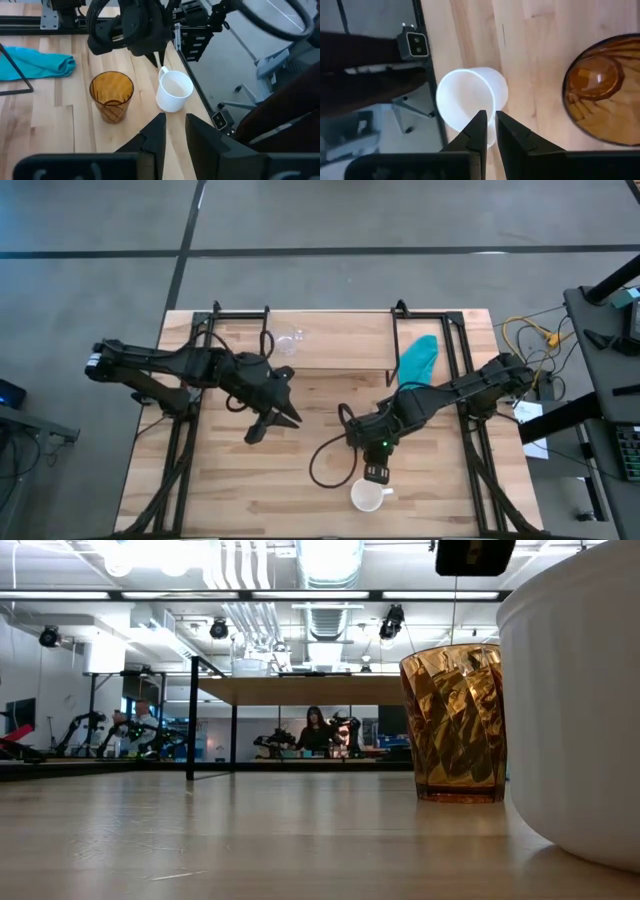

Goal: Stack small to large cups/mugs on shelf
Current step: Put the white mug on the shelf

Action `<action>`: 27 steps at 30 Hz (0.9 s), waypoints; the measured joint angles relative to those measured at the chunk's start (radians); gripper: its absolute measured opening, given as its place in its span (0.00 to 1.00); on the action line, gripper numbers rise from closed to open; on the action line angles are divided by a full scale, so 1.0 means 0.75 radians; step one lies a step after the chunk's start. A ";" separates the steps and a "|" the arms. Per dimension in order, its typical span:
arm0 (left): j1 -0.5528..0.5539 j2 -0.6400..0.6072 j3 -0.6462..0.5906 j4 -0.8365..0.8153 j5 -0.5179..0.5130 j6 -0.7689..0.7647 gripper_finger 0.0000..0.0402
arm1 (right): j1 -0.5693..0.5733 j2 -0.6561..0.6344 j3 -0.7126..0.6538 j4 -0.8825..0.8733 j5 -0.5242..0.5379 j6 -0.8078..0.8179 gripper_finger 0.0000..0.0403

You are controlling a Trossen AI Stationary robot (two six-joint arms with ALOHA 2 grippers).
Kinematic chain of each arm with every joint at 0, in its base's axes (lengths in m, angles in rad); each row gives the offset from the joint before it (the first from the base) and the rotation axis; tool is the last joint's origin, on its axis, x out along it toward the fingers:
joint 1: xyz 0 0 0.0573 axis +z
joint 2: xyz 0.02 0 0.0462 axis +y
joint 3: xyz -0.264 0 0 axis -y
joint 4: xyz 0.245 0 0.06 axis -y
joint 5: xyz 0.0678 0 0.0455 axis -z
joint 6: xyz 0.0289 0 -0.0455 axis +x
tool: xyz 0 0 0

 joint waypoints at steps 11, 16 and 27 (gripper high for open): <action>-0.002 -0.085 -0.007 -0.020 0.001 0.082 0.15 | 0.013 0.001 -0.023 -0.007 -0.034 0.286 0.10; -0.002 -0.126 -0.010 -0.041 0.001 0.144 0.15 | 0.014 0.001 -0.045 -0.002 -0.033 0.429 0.18; -0.002 -0.181 -0.061 -0.042 0.001 0.178 0.15 | 0.052 0.002 -0.055 0.182 -0.025 0.536 0.31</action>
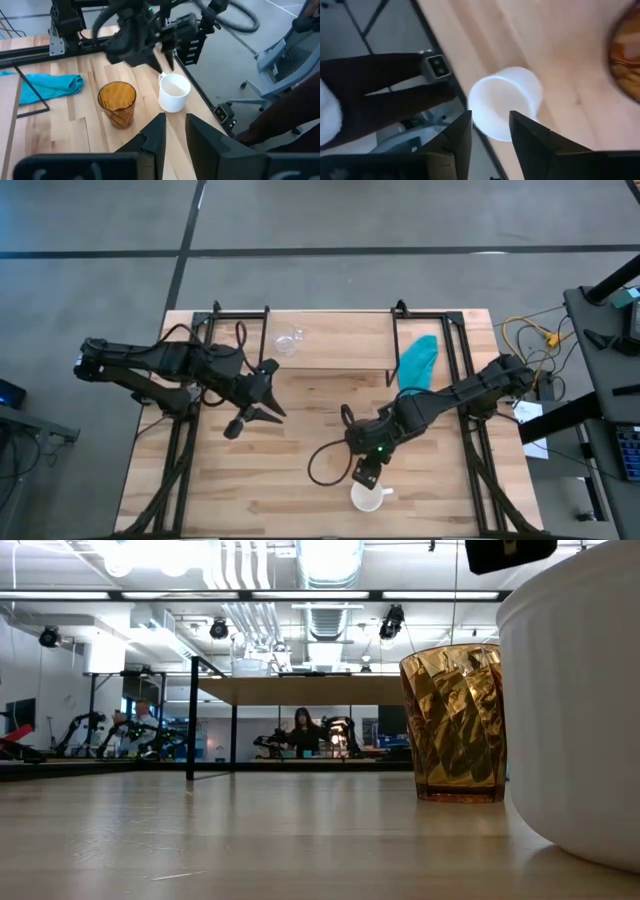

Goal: Stack small to large cups/mugs on shelf
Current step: Put the white mug on the shelf

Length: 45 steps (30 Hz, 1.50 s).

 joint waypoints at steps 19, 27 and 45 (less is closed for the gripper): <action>0.000 -0.027 -0.008 0.005 0.000 -0.002 0.15 | 0.112 0.001 -0.204 0.145 0.012 0.385 0.26; 0.000 -0.049 -0.007 0.007 0.000 -0.002 0.15 | 0.112 0.001 -0.303 0.162 0.012 0.410 0.26; 0.000 -0.052 -0.003 0.065 0.001 -0.003 0.15 | 0.112 0.000 -0.408 0.243 0.012 0.408 0.26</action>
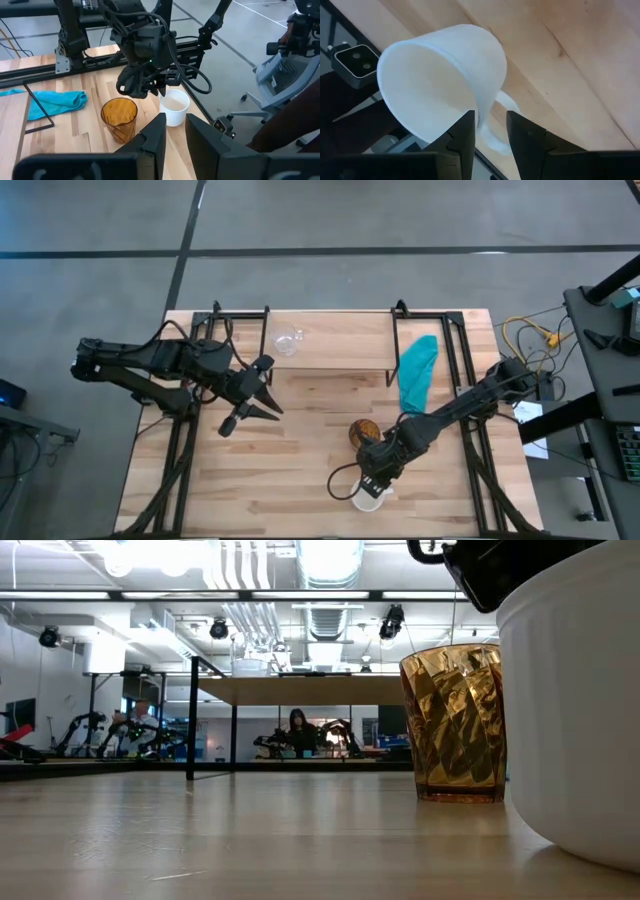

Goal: Stack small to large cups/mugs on shelf
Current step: Put the white mug on the shelf

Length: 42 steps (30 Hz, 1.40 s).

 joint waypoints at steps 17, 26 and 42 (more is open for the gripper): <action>0.000 0.000 0.009 0.011 -0.001 0.000 0.15 | -0.003 0.000 -0.037 0.091 -0.001 -0.061 0.27; 0.000 0.000 0.009 0.011 -0.001 -0.041 0.15 | 0.013 0.000 -0.032 0.093 -0.007 -0.061 0.27; 0.000 0.000 0.009 0.011 -0.001 -0.070 0.15 | 0.025 -0.040 -0.029 0.091 -0.006 -0.266 0.27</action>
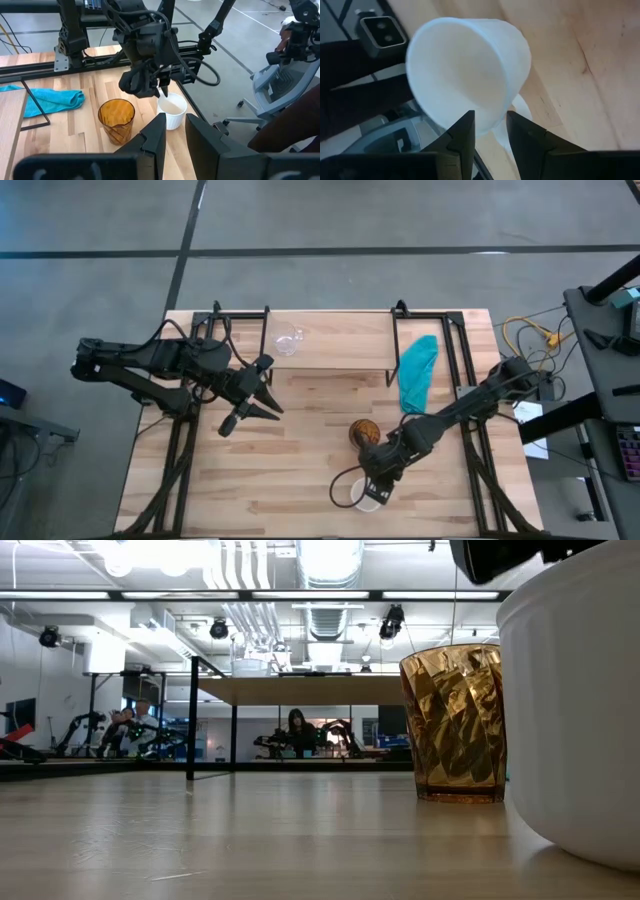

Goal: Stack small to large cups/mugs on shelf
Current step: Put the white mug on the shelf

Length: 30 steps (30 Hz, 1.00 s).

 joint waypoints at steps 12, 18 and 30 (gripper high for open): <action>0.000 0.004 0.016 0.002 0.000 -0.005 0.15 | 0.063 -0.221 0.002 -0.021 0.220 -0.157 0.27; 0.000 0.004 0.019 0.017 -0.002 -0.040 0.15 | 0.156 -0.325 -0.009 -0.052 0.393 -0.254 0.26; 0.000 0.005 0.010 0.245 -0.125 -0.140 0.15 | 0.298 -0.455 -0.037 -0.109 0.429 -0.424 0.23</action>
